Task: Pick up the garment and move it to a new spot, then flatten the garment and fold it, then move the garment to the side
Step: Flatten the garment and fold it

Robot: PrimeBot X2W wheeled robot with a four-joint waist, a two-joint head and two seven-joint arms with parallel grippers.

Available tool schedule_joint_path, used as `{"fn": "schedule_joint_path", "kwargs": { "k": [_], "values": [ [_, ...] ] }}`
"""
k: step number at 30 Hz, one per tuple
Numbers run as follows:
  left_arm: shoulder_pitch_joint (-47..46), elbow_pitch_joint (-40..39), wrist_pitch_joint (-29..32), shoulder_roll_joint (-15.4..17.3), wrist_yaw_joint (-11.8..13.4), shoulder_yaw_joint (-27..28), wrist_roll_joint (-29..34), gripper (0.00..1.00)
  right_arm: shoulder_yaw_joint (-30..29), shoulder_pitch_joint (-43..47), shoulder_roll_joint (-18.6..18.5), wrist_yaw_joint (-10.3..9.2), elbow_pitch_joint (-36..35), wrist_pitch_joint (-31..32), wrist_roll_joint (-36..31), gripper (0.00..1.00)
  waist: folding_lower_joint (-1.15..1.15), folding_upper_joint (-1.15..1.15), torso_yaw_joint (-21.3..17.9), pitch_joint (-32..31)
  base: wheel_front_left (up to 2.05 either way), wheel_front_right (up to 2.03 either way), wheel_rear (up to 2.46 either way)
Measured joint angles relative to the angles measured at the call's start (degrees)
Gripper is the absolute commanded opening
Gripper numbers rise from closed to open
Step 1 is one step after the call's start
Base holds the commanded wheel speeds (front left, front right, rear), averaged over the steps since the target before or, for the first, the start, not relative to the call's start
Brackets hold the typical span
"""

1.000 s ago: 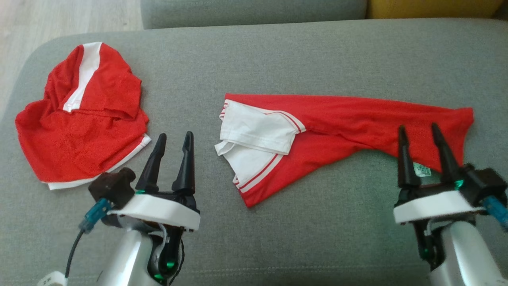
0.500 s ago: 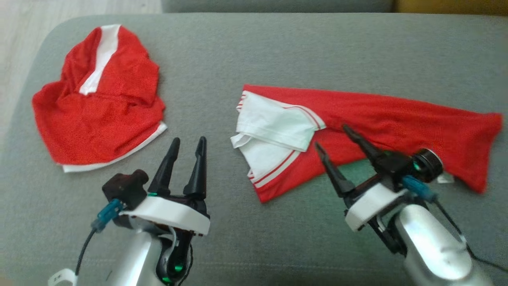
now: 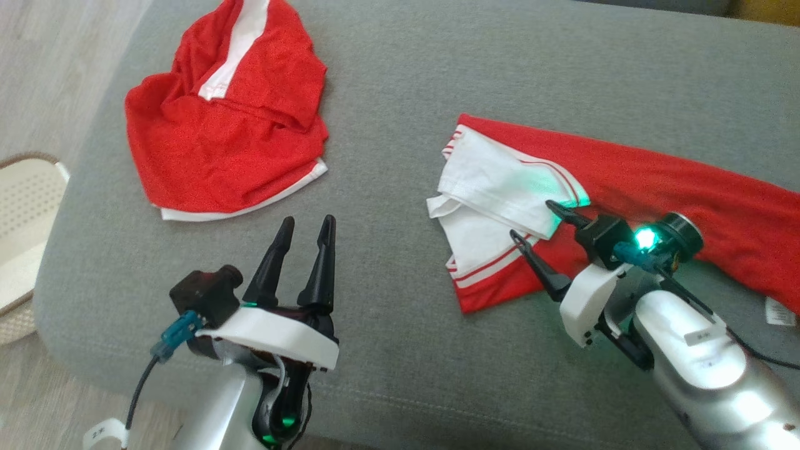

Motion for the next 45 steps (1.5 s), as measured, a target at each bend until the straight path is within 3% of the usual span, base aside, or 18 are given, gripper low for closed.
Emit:
{"fn": "schedule_joint_path", "kwargs": {
  "k": [8, 9, 10, 11, 21, 27, 35, 43, 44, 45],
  "values": [
    [-0.29, -0.04, 0.00, -0.01, 0.01, -0.01, 0.00, 1.00, 1.47, -2.79, -0.07, 0.00, 6.44, 0.27, 1.08, 1.00, 0.00, 0.00, 1.67, 1.23, 0.00, 0.00, 0.00],
    [-0.46, -0.04, 0.00, -0.01, 0.01, -0.01, 0.00, 1.00, 1.56, -2.97, -0.04, 0.00, 7.09, 0.26, 1.23, 0.89, 0.00, 0.00, 1.72, 1.30, 0.00, 0.00, 0.00],
    [-0.68, -0.05, 0.00, -0.01, 0.02, -0.01, 0.00, 1.00, 1.65, -3.29, 0.04, 0.00, 7.55, 0.23, 1.51, 0.34, 0.00, 0.00, 1.71, 1.32, 0.00, 0.00, 0.00],
    [-0.86, -0.11, 0.00, -0.01, 0.02, -0.01, 0.00, 1.00, 1.65, -3.66, 0.18, 0.00, 7.98, 0.09, 1.78, 0.00, 0.00, 0.00, 1.67, 1.31, 0.00, 0.00, 0.00],
    [-0.84, 0.15, 0.00, -0.01, 0.26, 0.00, 0.01, 1.00, 1.81, -4.63, 0.67, 0.00, 9.54, -1.58, 4.50, 0.00, 0.00, 0.00, 0.53, -0.22, 0.00, 0.00, 0.00],
    [-0.80, 0.20, 0.00, -0.01, 0.26, 0.00, 0.01, 1.00, -0.64, -5.63, -0.05, 0.00, 6.46, -0.88, 7.31, 0.00, 0.00, 0.00, -0.05, -1.12, 0.00, 0.00, 0.00],
    [-1.19, -0.67, 0.00, -0.01, 0.16, -1.78, -1.00, 1.00, -4.99, -19.46, -7.33, 0.00, 2.69, 7.66, 10.71, 0.00, 0.00, 0.00, 1.33, 2.18, 0.00, 0.00, 0.00],
    [-5.50, -1.58, 0.00, -0.11, 0.20, -4.32, -2.54, 1.00, -0.01, -33.99, -14.90, 0.00, 9.91, 13.14, 9.77, 0.00, 0.00, 0.00, 5.64, 7.56, 0.00, 0.00, 0.00],
    [-5.72, -1.67, 0.00, -0.11, 0.21, -4.42, -2.60, 1.00, 0.26, -35.74, -15.77, 0.00, 11.87, 13.17, 8.77, 0.31, 0.00, 0.00, 6.17, 8.28, 0.00, 0.00, 0.00],
    [-5.82, -1.69, 0.00, -0.11, 0.30, -4.52, -2.69, 1.00, 0.05, -37.44, -16.22, 0.00, 14.26, 13.22, 7.91, 1.00, 0.00, 0.00, 6.63, 8.96, 0.00, 0.00, 0.00]
  ]
}}
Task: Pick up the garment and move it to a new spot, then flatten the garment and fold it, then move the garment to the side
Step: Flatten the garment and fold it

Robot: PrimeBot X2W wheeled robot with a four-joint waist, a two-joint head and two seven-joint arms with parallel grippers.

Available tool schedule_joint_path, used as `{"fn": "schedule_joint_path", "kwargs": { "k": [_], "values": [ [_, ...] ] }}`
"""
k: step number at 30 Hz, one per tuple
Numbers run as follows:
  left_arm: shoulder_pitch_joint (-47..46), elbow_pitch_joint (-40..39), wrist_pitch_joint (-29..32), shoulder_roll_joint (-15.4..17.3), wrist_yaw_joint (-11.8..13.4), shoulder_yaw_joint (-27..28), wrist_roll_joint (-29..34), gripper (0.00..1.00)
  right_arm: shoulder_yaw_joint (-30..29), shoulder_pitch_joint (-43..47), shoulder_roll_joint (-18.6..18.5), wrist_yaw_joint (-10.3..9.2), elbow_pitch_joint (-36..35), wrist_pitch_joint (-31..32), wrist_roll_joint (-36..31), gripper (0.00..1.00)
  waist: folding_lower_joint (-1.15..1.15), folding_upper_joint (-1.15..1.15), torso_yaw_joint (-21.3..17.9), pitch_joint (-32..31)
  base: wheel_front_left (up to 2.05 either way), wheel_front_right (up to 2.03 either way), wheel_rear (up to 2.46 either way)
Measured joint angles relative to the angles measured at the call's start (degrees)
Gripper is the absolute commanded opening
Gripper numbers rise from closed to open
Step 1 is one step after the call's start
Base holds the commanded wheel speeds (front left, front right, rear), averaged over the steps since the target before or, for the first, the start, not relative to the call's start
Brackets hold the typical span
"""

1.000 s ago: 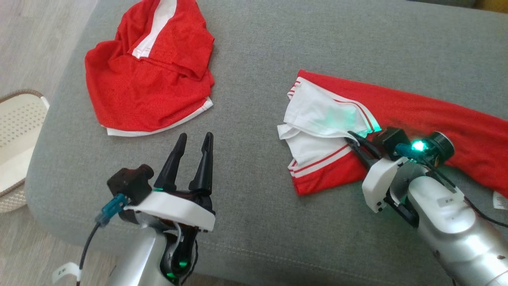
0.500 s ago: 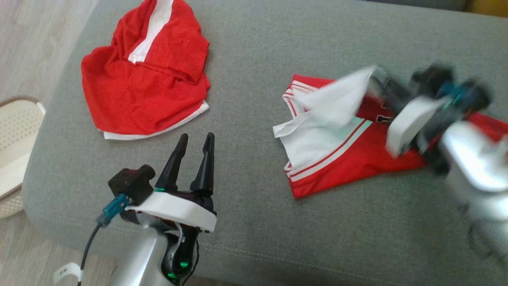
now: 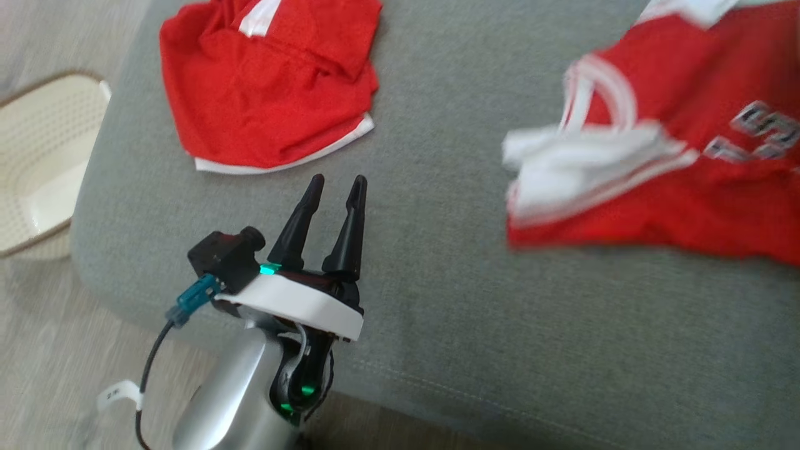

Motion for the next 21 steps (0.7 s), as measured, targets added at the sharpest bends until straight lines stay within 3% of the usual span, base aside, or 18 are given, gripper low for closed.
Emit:
{"fn": "schedule_joint_path", "kwargs": {
  "k": [5, 11, 21],
  "values": [
    [-0.09, 0.08, 0.00, -0.01, 0.38, -0.24, -0.16, 1.00, -1.85, -3.25, 1.09, 0.00, 8.50, -1.81, -0.65, 1.00, 0.01, 0.00, 1.13, 1.87, 0.00, 0.00, 0.00],
    [-0.25, 0.54, 0.00, -0.04, 0.38, 1.47, 0.88, 1.00, -2.14, -1.47, 5.33, 0.00, 12.77, -8.13, -0.40, 1.00, 0.00, 0.00, -1.98, 0.28, 0.00, 0.00, 0.00],
    [0.55, 0.19, 0.00, -0.07, 0.15, 5.27, 2.37, 1.00, -4.71, 11.05, 11.54, 0.00, 9.01, -22.05, 4.14, 1.00, 0.00, 0.00, -9.61, -6.51, 0.00, 0.00, 0.00]
  ]
}}
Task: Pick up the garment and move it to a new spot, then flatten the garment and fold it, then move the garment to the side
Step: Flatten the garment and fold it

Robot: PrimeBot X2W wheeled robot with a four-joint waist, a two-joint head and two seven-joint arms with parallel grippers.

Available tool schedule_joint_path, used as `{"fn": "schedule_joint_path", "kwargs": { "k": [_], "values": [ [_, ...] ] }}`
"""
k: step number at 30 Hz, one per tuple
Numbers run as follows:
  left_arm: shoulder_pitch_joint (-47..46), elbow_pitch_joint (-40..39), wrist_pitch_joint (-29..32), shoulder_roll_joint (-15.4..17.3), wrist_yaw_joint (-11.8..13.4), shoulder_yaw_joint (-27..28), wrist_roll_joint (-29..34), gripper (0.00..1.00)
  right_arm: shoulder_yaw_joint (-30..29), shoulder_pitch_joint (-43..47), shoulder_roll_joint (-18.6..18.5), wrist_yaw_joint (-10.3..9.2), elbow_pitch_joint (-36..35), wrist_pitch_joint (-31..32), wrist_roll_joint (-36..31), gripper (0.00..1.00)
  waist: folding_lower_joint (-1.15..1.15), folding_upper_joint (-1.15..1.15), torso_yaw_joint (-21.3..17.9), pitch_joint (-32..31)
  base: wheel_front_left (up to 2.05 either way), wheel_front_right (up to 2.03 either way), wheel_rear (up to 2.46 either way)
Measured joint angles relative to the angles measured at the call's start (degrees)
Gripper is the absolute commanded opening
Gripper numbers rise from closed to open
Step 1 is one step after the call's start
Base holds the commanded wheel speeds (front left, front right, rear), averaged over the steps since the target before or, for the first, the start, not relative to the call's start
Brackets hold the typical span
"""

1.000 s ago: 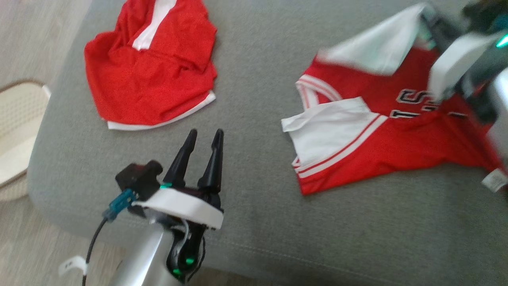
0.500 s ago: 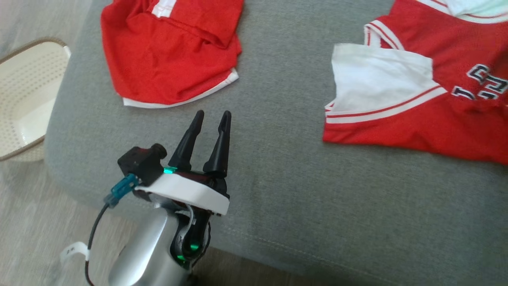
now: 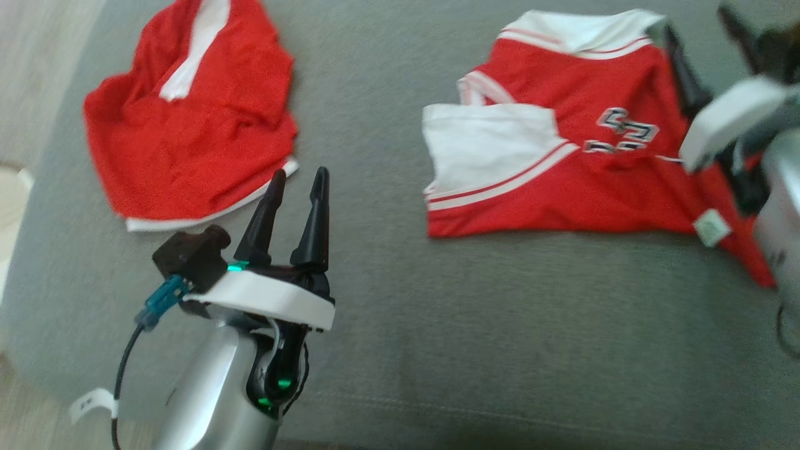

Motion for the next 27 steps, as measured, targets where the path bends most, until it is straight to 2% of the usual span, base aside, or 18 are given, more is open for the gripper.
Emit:
{"fn": "schedule_joint_path", "kwargs": {
  "k": [1, 6, 10, 13, 17, 20, 27],
  "values": [
    [0.73, -0.21, 0.00, 0.00, 0.00, 0.52, 0.42, 1.00, -1.29, 3.77, 0.36, 0.00, -2.25, -0.90, 0.18, 1.00, 0.00, 0.00, -1.63, -1.41, 0.00, 0.00, 0.00],
    [2.53, -0.64, 0.00, 0.03, 0.02, 1.53, 1.11, 1.00, -5.68, 12.54, 1.36, 0.00, -8.50, -1.36, -1.66, 1.00, 0.00, 0.00, -4.79, -3.92, 0.00, 0.00, 0.00],
    [4.00, -0.98, 0.00, 0.05, -0.01, 1.72, 1.68, 1.00, -14.69, 23.22, 3.52, 0.00, -17.86, -1.45, -7.20, 1.00, 0.00, 0.00, -7.78, -5.67, 0.00, 0.00, 0.00],
    [4.93, -1.02, 0.00, 0.05, -0.09, 1.90, 1.94, 1.00, -21.92, 31.95, 6.49, 0.00, -23.80, -1.53, -11.69, 1.00, 0.00, 0.00, -9.52, -6.47, 0.00, 0.00, 0.00],
    [5.95, -0.91, 0.00, 0.10, -0.53, 2.19, 1.97, 1.00, -26.61, 41.51, 10.96, 0.00, -28.20, -1.53, -17.11, 1.00, 0.00, 0.00, -11.35, -6.84, 0.00, 0.00, 0.00],
    [6.00, -0.59, 0.00, 0.08, -0.59, 2.03, 2.43, 1.00, -27.44, 44.49, 12.37, 0.00, -29.42, -1.53, -20.68, 1.00, 0.00, 0.00, -12.10, -6.70, 0.00, 0.00, 0.00],
    [5.93, -0.26, 0.00, 0.10, -1.08, 1.63, 2.43, 1.00, -31.58, 43.80, 12.50, 0.00, -29.75, 1.13, -25.10, 1.00, 0.00, 0.00, -12.26, -5.52, 0.00, 0.00, 0.00]
  ]
}}
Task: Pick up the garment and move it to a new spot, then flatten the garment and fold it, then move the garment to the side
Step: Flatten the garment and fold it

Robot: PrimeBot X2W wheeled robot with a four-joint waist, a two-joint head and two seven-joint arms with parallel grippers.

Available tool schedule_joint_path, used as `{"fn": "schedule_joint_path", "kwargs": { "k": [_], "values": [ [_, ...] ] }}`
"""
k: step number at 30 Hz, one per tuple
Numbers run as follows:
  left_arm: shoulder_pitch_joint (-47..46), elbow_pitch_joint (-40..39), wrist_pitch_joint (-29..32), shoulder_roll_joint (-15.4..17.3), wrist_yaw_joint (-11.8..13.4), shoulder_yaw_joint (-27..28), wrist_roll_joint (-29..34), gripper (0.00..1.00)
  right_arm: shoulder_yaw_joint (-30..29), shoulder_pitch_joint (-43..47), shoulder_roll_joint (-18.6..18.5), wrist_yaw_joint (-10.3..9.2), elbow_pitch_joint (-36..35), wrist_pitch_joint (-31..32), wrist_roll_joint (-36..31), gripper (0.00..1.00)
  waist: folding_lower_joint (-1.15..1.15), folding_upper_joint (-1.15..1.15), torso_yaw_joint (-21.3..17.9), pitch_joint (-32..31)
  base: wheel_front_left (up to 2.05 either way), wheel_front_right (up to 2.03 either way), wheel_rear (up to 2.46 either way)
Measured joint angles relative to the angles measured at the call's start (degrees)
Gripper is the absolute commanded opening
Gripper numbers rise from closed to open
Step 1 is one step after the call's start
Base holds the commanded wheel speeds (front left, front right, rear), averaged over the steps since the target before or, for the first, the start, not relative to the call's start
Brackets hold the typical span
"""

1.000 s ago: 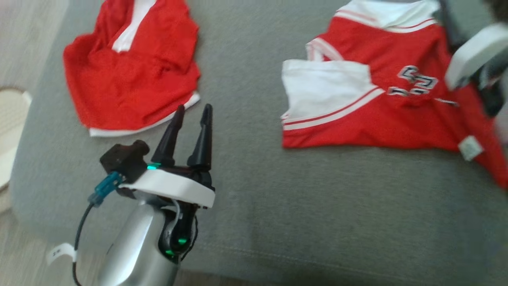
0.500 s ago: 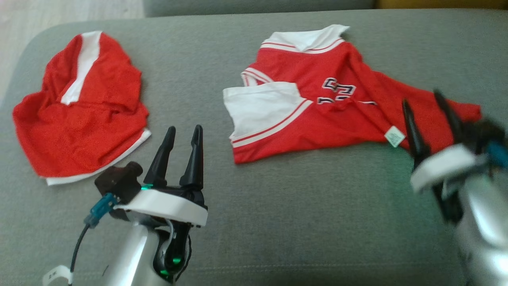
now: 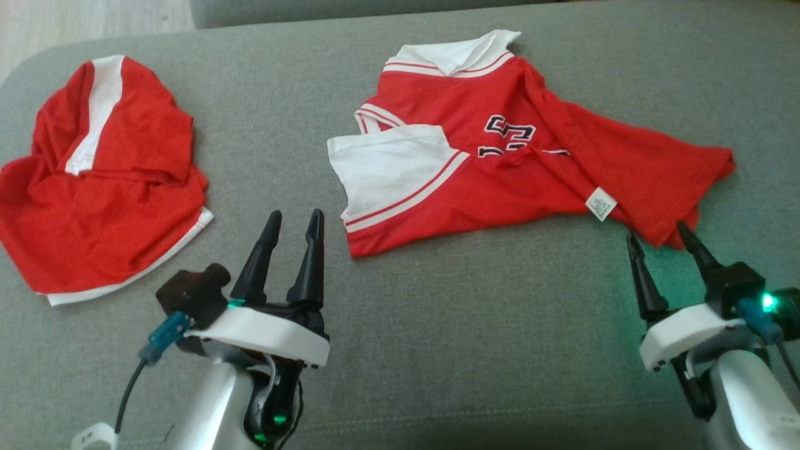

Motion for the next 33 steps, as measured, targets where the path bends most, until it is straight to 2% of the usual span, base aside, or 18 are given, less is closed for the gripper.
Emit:
{"fn": "schedule_joint_path", "kwargs": {
  "k": [10, 21, 22, 23, 24, 25, 33],
  "values": [
    [-0.54, 0.74, 0.00, 0.00, -0.53, -0.51, 1.00, 1.00, -5.86, -4.00, 0.05, 0.00, 4.11, 3.21, -8.34, 1.00, 0.00, 0.00, 1.38, 3.22, 0.00, 0.00, 0.00],
    [-1.91, 1.22, 0.00, 0.00, -0.96, -0.57, 1.54, 1.00, -8.60, -5.87, 0.93, 0.00, 8.62, 3.82, -10.91, 1.00, 0.00, 0.00, 2.77, 5.13, 0.00, 0.00, 0.00],
    [-1.91, 1.22, 0.00, 0.00, -0.96, -0.57, 1.54, 1.00, -8.60, -5.87, 0.93, 0.00, 8.62, 3.82, -10.91, 0.86, 0.00, 0.00, 2.77, 5.13, 0.00, 0.00, 0.00],
    [-1.91, 1.24, 0.00, 0.00, -0.97, -0.57, 1.55, 1.00, -8.76, -5.95, 0.94, 0.00, 9.04, 3.76, -11.14, 0.46, 0.00, 0.00, 2.78, 5.19, 0.00, 0.00, 0.00],
    [-1.91, 1.26, 0.00, 0.00, -0.97, -0.57, 1.60, 1.00, -8.90, -6.02, 0.98, 0.00, 9.44, 3.55, -11.26, 0.16, 0.00, 0.00, 2.78, 5.23, 0.00, 0.00, 0.00],
    [-1.94, 1.27, 0.00, 0.00, -0.97, -0.56, 1.60, 1.00, -9.15, -6.38, 1.13, 0.00, 10.04, 3.41, -11.26, 0.00, 0.00, 0.00, 2.74, 5.41, 0.00, 0.00, 0.00],
    [-3.05, 1.43, 0.00, 0.00, -0.96, -0.55, 1.60, 1.00, -10.38, -9.11, 1.15, 0.00, 10.99, 3.01, -11.60, 0.00, 0.00, 0.00, 2.69, 5.79, 0.00, 0.00, 0.00]
  ]
}}
